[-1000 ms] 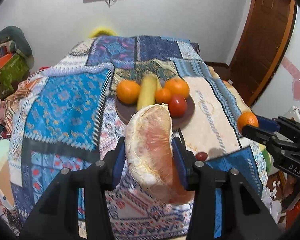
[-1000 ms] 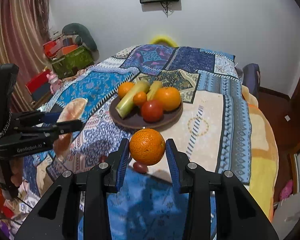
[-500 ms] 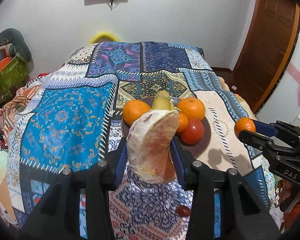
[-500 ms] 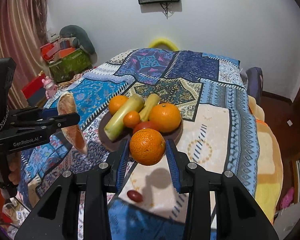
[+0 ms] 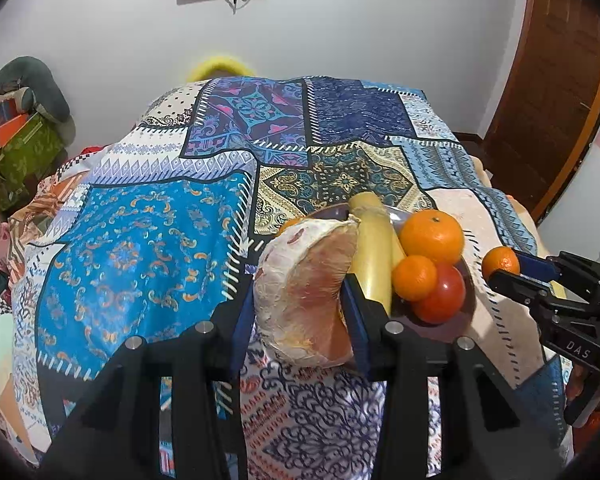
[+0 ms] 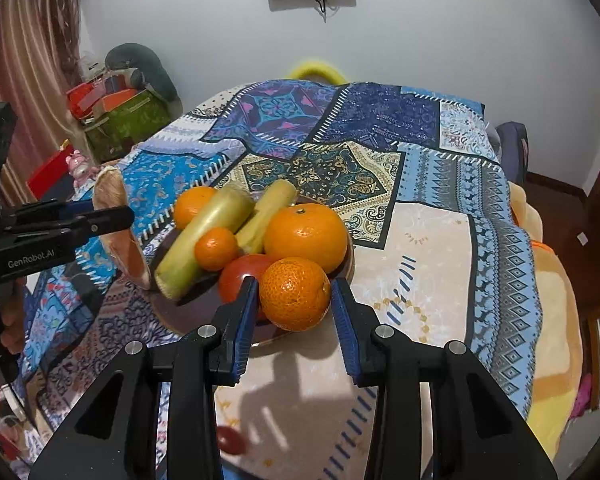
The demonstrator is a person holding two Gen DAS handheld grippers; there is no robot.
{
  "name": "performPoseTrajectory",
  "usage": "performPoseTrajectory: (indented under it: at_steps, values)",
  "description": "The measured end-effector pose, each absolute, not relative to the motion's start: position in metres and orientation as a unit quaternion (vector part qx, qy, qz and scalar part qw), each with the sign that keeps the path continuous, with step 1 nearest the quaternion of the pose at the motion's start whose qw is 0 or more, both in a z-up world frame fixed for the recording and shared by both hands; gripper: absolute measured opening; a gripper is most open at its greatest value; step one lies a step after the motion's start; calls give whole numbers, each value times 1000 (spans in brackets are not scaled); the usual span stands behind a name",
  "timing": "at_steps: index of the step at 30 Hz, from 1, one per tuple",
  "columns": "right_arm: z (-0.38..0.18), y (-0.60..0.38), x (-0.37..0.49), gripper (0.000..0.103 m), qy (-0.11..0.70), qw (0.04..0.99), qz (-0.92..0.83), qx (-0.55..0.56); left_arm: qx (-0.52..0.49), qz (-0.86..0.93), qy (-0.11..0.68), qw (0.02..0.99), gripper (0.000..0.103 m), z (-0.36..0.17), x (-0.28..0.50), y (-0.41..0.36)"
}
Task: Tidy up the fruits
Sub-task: 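Carry the orange to the plate with the right tool while the left tool brings the pomelo, then open the right tool over the plate while the left tool lowers the pomelo beside the corn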
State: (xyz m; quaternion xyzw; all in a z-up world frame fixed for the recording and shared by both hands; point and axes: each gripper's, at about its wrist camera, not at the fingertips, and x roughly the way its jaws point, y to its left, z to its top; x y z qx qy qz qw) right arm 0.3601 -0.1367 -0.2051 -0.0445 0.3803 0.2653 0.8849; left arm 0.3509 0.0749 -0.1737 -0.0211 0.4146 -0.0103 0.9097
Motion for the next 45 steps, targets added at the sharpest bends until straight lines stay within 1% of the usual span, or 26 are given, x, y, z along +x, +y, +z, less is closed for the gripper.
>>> performPoseTrajectory:
  at_steps: [12, 18, 20, 22, 24, 26, 30, 34, 38, 41, 45]
  values:
    - [-229, -134, 384, 35, 402, 878, 260, -31, -40, 4, 431, 902, 42, -195, 382, 79]
    - [-230, -138, 385, 35, 400, 877, 266, -24, -43, 2, 440, 897, 42, -203, 390, 77]
    - [-230, -138, 384, 35, 401, 877, 265, -25, -45, 2, 444, 895, 45, -204, 391, 77]
    - [-230, -139, 386, 37, 404, 876, 264, -22, -44, 2, 453, 890, 48, -205, 393, 76]
    - [-230, -141, 386, 45, 405, 877, 259, -19, -42, 2, 451, 892, 48, -203, 389, 76]
    - [-229, -142, 384, 48, 404, 878, 258, -16, -38, 2, 445, 895, 50, -197, 383, 76]
    - [-226, -145, 378, 48, 405, 878, 255, -16, -35, -4, 432, 901, 52, -182, 368, 74]
    - [-215, -147, 366, 48, 399, 881, 255, -15, -22, -6, 416, 909, 56, -167, 350, 71]
    - [-203, -148, 352, 48, 392, 883, 259, -17, -15, 9, 408, 913, 56, -157, 331, 81]
    - [-197, -150, 340, 48, 386, 885, 258, -27, -23, 23, 412, 911, 56, -157, 323, 97]
    - [-193, -152, 333, 53, 380, 889, 255, -32, -23, 38, 433, 900, 56, -169, 321, 117]
